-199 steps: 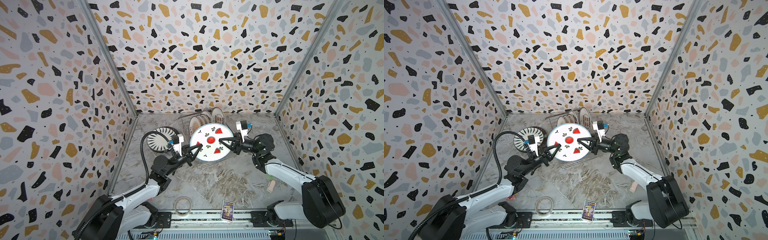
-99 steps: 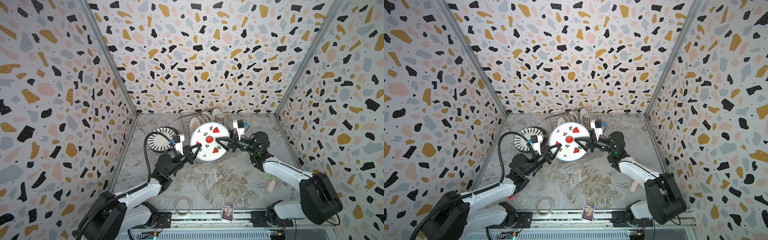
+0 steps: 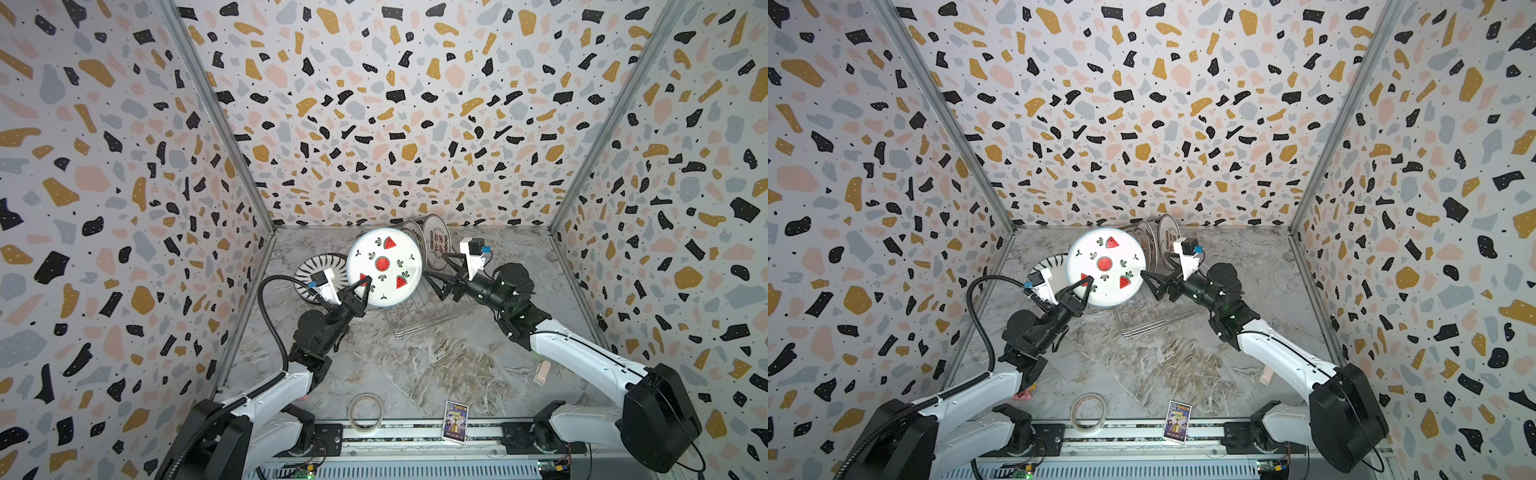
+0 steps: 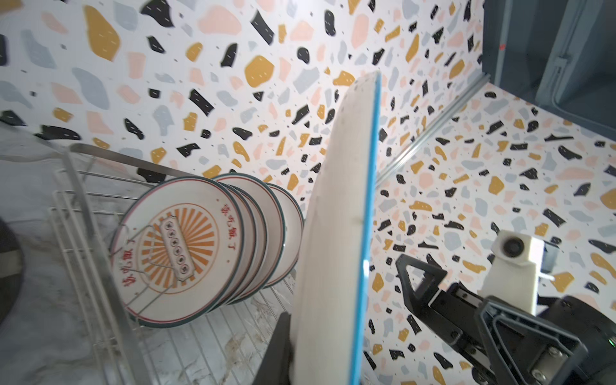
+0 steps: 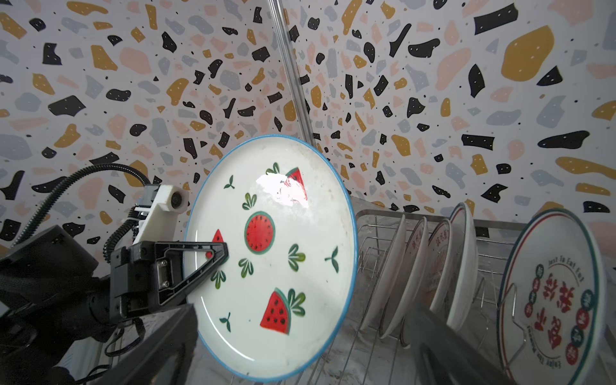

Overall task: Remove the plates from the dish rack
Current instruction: 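Carry the watermelon plate toward the stack with left gripper while right releases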

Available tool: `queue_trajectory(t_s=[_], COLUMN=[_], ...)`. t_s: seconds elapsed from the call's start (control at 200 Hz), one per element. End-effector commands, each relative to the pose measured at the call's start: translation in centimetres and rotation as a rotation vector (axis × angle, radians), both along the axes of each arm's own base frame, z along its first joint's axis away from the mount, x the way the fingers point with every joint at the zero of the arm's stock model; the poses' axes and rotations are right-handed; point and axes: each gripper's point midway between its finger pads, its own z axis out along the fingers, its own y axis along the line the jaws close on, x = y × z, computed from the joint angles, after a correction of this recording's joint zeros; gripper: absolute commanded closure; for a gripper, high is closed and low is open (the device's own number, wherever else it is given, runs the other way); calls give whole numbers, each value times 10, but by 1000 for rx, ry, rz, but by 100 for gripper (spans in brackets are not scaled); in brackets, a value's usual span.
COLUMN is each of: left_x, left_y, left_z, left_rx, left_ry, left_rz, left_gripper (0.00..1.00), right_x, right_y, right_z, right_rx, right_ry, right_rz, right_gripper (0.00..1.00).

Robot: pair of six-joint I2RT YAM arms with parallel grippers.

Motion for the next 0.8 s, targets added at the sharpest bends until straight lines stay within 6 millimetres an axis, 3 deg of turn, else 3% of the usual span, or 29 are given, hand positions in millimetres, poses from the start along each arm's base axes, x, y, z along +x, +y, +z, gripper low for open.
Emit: queue_trajectory(t_s=[0.0, 0.285, 0.506, 0.601, 0.796], left_x=[-17, -16, -11, -5, 9], left_y=[32, 102, 144, 156, 174], left_z=[69, 47, 26, 22, -10], left_rx=[-158, -244, -298, -290, -334], left_ry=[-215, -141, -79, -62, 36], left_rz=[75, 309, 466, 509, 589], left_gripper=[100, 99, 99, 99, 100], right_x=[8, 4, -6, -14, -3], right_y=[5, 58, 91, 116, 144], right_z=[13, 7, 3, -11, -29], right_rx=[-35, -104, -119, -193, -248], right_ry=[-54, -113, -144, -172, -148], right_rz=[-64, -26, 77, 139, 132], right_gripper=[1, 1, 1, 1, 1])
